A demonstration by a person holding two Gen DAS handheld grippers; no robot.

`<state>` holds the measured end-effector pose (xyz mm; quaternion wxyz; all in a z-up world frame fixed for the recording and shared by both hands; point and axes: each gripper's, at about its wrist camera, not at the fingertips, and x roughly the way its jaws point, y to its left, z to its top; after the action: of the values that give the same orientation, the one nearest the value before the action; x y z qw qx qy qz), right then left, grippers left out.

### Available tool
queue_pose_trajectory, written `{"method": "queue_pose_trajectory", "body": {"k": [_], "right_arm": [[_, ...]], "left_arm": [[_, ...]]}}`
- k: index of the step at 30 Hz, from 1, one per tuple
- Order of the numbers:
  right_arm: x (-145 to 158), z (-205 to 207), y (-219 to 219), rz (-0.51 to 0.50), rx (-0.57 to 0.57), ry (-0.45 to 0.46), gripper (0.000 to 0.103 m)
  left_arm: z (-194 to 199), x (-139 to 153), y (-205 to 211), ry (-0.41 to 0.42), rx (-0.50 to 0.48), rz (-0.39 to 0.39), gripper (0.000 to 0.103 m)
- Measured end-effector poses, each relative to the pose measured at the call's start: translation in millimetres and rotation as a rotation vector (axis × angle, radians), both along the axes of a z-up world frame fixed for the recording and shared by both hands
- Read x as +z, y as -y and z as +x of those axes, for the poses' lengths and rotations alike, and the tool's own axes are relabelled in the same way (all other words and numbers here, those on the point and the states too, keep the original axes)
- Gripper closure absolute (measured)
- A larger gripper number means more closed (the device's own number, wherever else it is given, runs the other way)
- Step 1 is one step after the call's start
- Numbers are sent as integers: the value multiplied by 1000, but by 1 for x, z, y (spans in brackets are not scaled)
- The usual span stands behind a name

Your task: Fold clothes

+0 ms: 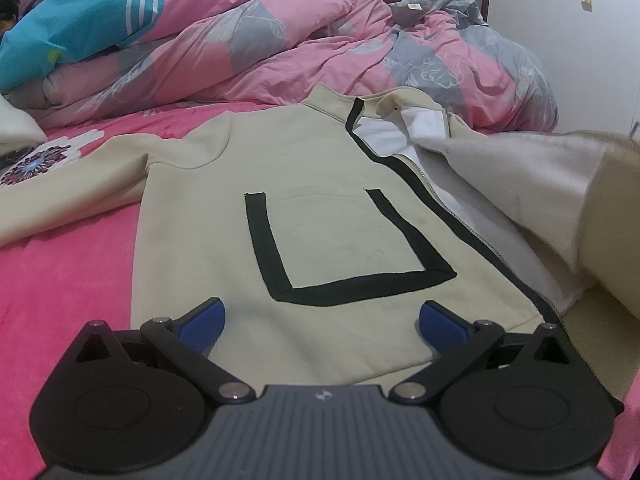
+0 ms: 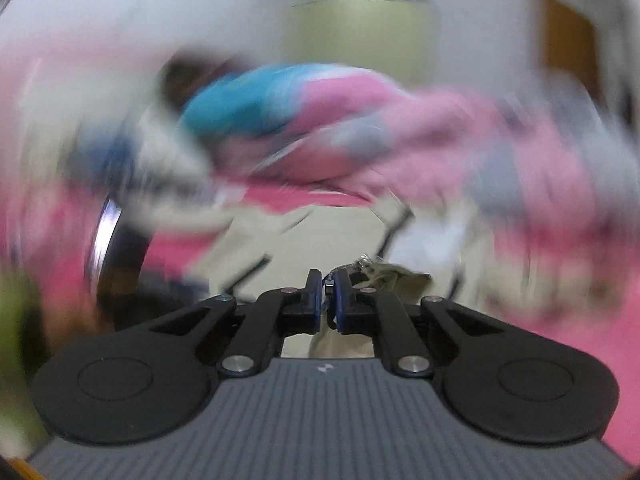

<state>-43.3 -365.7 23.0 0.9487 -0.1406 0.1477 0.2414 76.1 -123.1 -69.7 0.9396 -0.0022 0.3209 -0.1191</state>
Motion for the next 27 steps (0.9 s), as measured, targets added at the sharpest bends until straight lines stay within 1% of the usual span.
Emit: {"method": "queue_pose_trajectory", "body": {"k": [1,3,4,7,9,12,15,17,19,22,24,26,27], "right_arm": [[-2,-4,-18,-130,52,17,98],[-17,-6,-45,-293,150,-21,98],[-29,-5,-55,-352,186,-49,98],[-63,-2,-74,-493,240,-103,98],[-76,-1,-80,-508,253,-120,98],[-81,-1,-85,-521,243,-114,98],[-81,-3,-84,-479,202,-110,94],[-78,-10,-80,-433,154,-116,85],[-75,-19,-71,-367,97,-120,79],[-68,-35,-45,-192,10,-149,77],[-64,-41,-22,-81,-75,-149,76],[-62,-49,4,21,-189,-127,74],[-60,-52,18,71,-246,-116,74]], "left_arm": [[0,0,-1,0,0,-5,0],[0,0,-2,0,0,-15,0],[-1,0,-3,0,-1,-21,0],[-1,0,-5,-2,-3,-34,0],[-1,0,-5,-1,-4,-37,0],[-1,0,-6,0,-4,-42,0],[-1,0,-7,1,-4,-50,0],[-1,0,-8,1,-5,-59,0],[-1,1,-10,1,-6,-68,0],[-4,7,-19,-5,-5,-142,0],[-6,11,-26,-10,-5,-192,0],[-8,15,-32,-14,-4,-241,0],[-9,16,-29,-22,-32,-245,0]]}}
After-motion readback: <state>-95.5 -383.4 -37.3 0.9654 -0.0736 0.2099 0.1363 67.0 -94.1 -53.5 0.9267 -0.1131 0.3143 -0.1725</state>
